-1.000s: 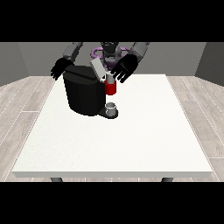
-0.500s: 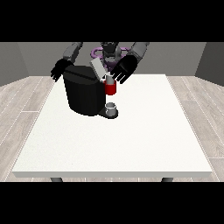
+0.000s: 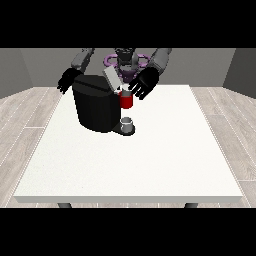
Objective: Insert the coffee pod into the coffee machine and close the lid
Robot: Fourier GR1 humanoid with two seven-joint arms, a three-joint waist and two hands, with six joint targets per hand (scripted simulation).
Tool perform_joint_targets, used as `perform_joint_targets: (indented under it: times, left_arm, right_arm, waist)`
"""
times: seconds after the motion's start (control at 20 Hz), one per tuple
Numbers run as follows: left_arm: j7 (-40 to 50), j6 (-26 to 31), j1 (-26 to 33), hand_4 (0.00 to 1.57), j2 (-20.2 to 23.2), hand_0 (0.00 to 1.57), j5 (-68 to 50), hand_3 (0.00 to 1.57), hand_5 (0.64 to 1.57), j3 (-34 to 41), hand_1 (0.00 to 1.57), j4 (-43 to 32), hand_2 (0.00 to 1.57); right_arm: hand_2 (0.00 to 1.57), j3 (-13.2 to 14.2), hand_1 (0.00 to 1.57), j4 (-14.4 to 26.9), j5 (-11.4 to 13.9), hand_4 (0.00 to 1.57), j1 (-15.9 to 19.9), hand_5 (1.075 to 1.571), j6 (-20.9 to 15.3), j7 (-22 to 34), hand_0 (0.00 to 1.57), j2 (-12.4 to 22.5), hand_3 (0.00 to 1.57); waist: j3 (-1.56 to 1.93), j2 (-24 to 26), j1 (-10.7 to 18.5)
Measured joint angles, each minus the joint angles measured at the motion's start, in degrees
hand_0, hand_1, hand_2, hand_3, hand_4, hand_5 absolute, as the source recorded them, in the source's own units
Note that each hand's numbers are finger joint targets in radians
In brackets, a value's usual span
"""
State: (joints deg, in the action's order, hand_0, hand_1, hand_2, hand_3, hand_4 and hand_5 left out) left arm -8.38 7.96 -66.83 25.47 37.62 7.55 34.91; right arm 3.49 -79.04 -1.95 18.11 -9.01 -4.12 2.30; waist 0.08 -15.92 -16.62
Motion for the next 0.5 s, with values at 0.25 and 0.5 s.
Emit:
perform_joint_targets:
  times: [0.25,0.5]
  left_arm:
    - [0.1,0.4,-0.2,0.44,-0.6,1.12,0.6,0.99,1.571,-0.6,1.12,-0.2,1.16]
    - [0.5,0.4,-0.2,0.37,-0.5,1.05,1.8,0.95,1.571,-1.3,1.05,-0.2,1.12]
  right_arm:
    - [0.0,0.7,0.0,0.5,-0.4,0.44,1.0,1.571,0.3,0.2,0.0,0.8,0.0]
    - [0.0,0.1,0.0,1.0,0.0,0.46,-0.1,1.571,-0.1,-1.1,0.0,-0.2,0.0]
  waist:
    - [-0.03,0.0,0.4]
    - [-0.04,0.7,0.5]
